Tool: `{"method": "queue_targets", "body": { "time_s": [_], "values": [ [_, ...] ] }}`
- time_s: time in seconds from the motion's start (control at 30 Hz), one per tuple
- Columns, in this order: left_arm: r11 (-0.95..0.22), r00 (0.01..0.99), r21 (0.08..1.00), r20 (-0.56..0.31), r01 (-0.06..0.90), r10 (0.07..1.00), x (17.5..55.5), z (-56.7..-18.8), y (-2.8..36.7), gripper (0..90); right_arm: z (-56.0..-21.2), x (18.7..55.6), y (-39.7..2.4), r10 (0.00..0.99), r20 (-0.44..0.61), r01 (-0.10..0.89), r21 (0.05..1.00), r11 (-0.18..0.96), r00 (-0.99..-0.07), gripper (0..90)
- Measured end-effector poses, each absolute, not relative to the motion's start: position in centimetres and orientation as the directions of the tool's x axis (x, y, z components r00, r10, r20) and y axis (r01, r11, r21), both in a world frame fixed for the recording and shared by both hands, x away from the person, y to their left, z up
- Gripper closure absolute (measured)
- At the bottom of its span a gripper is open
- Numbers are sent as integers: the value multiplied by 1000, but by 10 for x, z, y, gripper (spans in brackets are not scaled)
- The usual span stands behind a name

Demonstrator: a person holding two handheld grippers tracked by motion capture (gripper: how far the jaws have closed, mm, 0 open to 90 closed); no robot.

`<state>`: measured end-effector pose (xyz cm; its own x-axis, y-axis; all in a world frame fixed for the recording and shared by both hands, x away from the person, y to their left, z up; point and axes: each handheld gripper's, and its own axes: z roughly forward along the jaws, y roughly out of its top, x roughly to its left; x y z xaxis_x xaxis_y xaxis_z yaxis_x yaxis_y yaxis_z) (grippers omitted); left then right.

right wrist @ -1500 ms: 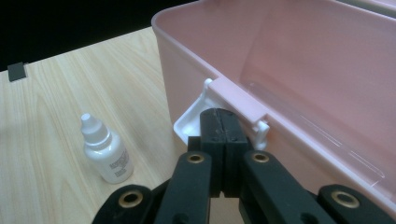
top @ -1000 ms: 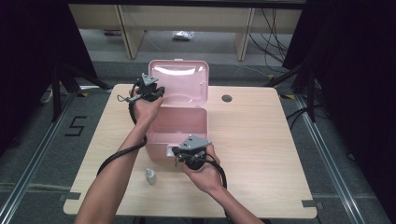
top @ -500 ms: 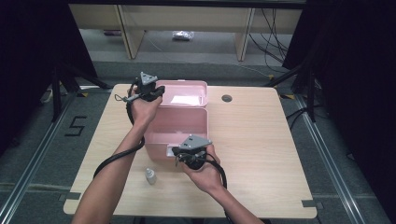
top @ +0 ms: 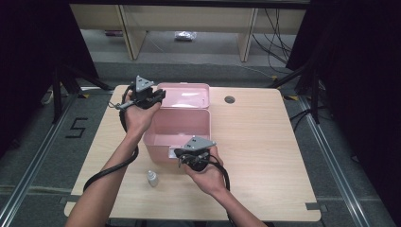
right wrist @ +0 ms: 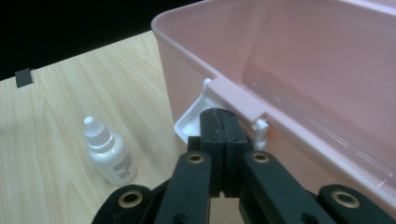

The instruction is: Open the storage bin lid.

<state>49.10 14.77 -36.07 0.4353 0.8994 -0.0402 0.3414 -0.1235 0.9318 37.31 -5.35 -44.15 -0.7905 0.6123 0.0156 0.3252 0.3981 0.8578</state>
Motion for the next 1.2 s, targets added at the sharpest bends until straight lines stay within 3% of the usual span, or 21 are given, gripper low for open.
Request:
{"method": "queue_targets", "body": {
  "time_s": [0.47, 0.73, 0.87, 1.2],
  "values": [
    [-121, 465, 931, -57, 344, 883, 473, -359, 151, 693, -440, 372, -54, 625, 53, 361, 853, 377, -779, 898],
    [-126, 477, 935, -51, 332, 878, 469, -358, 151, 683, -434, 371, -58, 624, 61, 346, 872, 347, -779, 881],
    [-134, 488, 937, -43, 322, 872, 464, -355, 150, 668, -429, 372, -61, 617, 29, 309, 884, 352, -786, 863],
    [-140, 515, 938, -45, 316, 856, 448, -356, 157, 602, -423, 370, -79, 639, 45, 332, 881, 337, -768, 788]
  ]
}}
